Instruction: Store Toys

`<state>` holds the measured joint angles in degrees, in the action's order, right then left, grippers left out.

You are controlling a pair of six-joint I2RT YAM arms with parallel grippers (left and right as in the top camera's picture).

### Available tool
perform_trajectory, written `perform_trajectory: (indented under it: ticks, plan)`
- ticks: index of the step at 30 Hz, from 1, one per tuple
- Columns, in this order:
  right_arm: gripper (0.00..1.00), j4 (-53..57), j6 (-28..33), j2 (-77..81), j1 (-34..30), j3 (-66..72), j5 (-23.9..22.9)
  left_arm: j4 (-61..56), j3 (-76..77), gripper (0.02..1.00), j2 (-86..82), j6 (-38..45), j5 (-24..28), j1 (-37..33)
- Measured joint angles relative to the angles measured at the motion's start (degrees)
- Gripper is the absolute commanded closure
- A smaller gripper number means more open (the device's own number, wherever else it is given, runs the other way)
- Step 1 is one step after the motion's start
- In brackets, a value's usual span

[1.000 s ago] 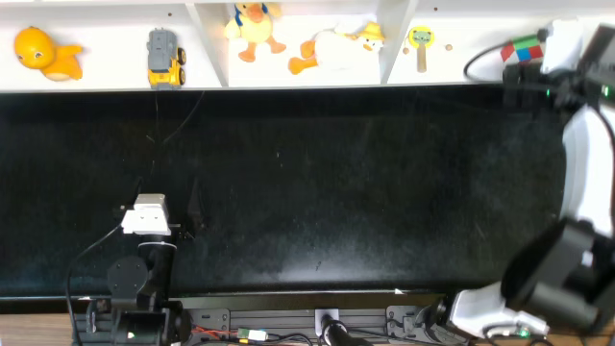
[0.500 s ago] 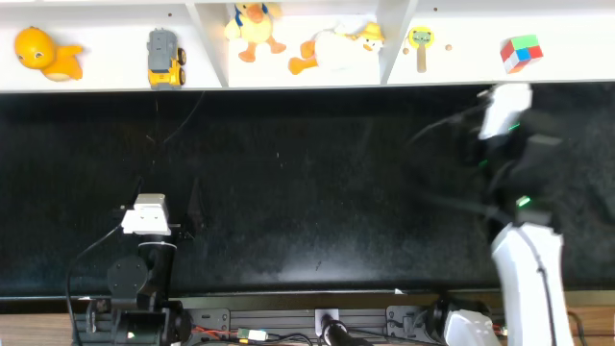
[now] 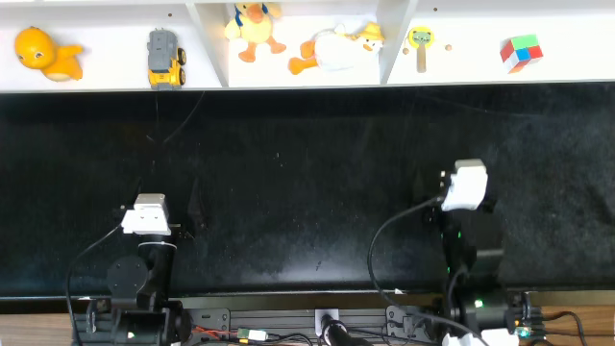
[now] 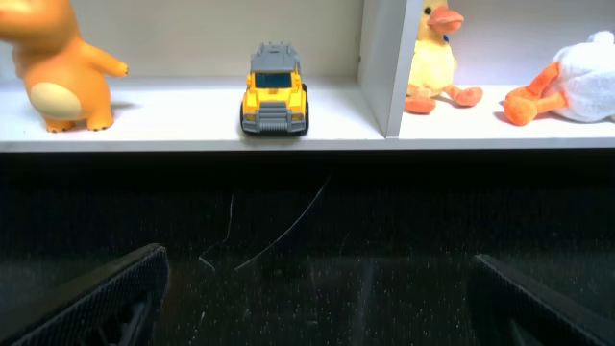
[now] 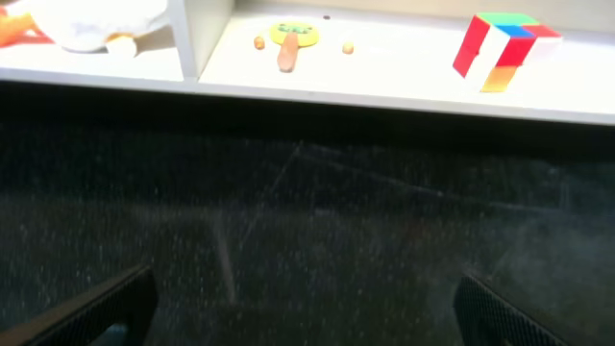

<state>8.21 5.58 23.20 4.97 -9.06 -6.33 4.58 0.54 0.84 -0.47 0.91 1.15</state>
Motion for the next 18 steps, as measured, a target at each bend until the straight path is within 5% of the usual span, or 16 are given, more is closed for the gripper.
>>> perform_trajectory:
  ticks: [18]
  plan:
    - [0.007,-4.57,-0.9,-22.03,0.0,8.04,4.61,0.0,0.0,0.02,0.0,0.0,0.0,0.0]
